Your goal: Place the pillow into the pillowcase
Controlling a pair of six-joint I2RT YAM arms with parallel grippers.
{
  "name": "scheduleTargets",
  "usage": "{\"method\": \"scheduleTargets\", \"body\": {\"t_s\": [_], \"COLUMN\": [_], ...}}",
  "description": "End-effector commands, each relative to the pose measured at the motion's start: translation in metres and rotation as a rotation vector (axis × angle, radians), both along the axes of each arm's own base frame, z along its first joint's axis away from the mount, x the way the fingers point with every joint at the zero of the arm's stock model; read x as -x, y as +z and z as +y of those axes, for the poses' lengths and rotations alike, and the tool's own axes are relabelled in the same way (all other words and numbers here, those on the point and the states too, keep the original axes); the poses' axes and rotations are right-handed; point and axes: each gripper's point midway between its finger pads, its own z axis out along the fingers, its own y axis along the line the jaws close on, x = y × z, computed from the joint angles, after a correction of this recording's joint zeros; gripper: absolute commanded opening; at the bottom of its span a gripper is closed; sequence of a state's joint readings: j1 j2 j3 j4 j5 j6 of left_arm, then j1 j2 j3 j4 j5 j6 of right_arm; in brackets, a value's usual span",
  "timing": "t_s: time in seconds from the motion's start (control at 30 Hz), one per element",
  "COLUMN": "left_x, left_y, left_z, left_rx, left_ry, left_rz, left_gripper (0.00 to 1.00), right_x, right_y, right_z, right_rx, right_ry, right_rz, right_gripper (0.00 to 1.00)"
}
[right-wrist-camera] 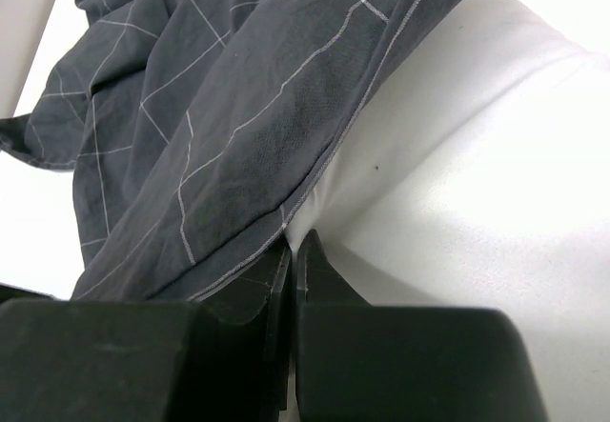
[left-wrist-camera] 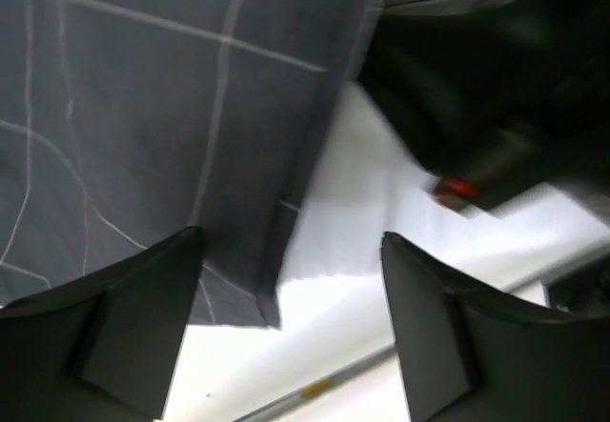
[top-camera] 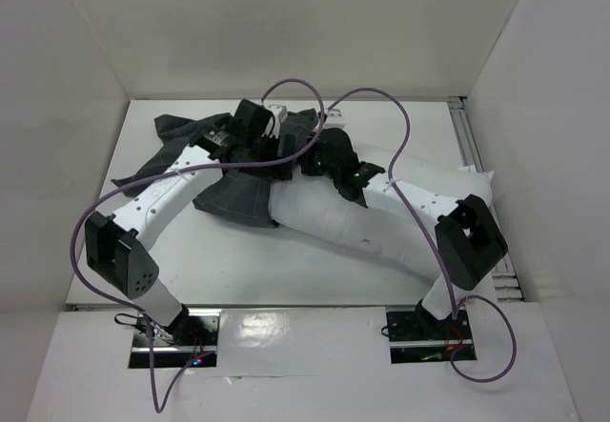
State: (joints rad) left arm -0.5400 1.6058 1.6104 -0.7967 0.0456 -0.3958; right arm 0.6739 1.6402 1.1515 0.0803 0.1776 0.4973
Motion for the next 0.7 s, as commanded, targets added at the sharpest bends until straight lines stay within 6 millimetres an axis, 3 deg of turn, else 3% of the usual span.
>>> {"method": "scheduleTargets", "body": {"t_s": [0.0, 0.17, 0.27, 0.3, 0.37, 0.4, 0.43, 0.53, 0.57, 0.67], "left_x": [-0.017, -0.019, -0.025, -0.025, -0.025, -0.015, -0.02, -0.011, -0.013, -0.012], "left_y": [-0.001, -0.016, -0.004, 0.01, 0.035, 0.052, 0.076, 0.123, 0.129, 0.129], "left_z": [0.016, 0.019, 0.011, 0.002, -0.006, -0.019, -0.022, -0.041, -0.043, -0.05], "left_rx": [-0.04, -0.066, -0.03, 0.017, 0.11, 0.21, 0.275, 0.431, 0.451, 0.486], "left_ry": [0.132, 0.146, 0.14, 0.112, 0.066, -0.011, -0.039, -0.164, -0.182, -0.233], "left_rz": [-0.087, -0.079, -0.092, -0.105, -0.113, -0.088, -0.125, -0.149, -0.148, -0.108], "left_gripper": [0.85, 0.62, 0.12, 0.0, 0.0, 0.0, 0.0, 0.0, 0.0, 0.0], "right_x": [-0.009, -0.009, -0.009, -0.01, -0.013, -0.014, -0.019, -0.025, -0.029, -0.043], "right_y": [0.023, 0.032, 0.032, 0.037, 0.045, 0.05, 0.052, 0.079, 0.091, 0.102], "right_z": [0.008, 0.005, 0.005, 0.007, 0.011, 0.012, 0.012, 0.02, 0.023, 0.027], "right_rx": [-0.051, -0.06, -0.06, -0.067, -0.073, -0.08, -0.085, -0.122, -0.135, -0.155], "right_ry": [0.005, -0.003, -0.003, -0.003, 0.011, 0.011, 0.012, 0.024, 0.025, -0.016], "right_rz": [-0.04, -0.057, -0.057, -0.065, -0.08, -0.088, -0.09, -0.133, -0.15, -0.157], "right_gripper": [0.0, 0.0, 0.0, 0.0, 0.0, 0.0, 0.0, 0.0, 0.0, 0.0]}}
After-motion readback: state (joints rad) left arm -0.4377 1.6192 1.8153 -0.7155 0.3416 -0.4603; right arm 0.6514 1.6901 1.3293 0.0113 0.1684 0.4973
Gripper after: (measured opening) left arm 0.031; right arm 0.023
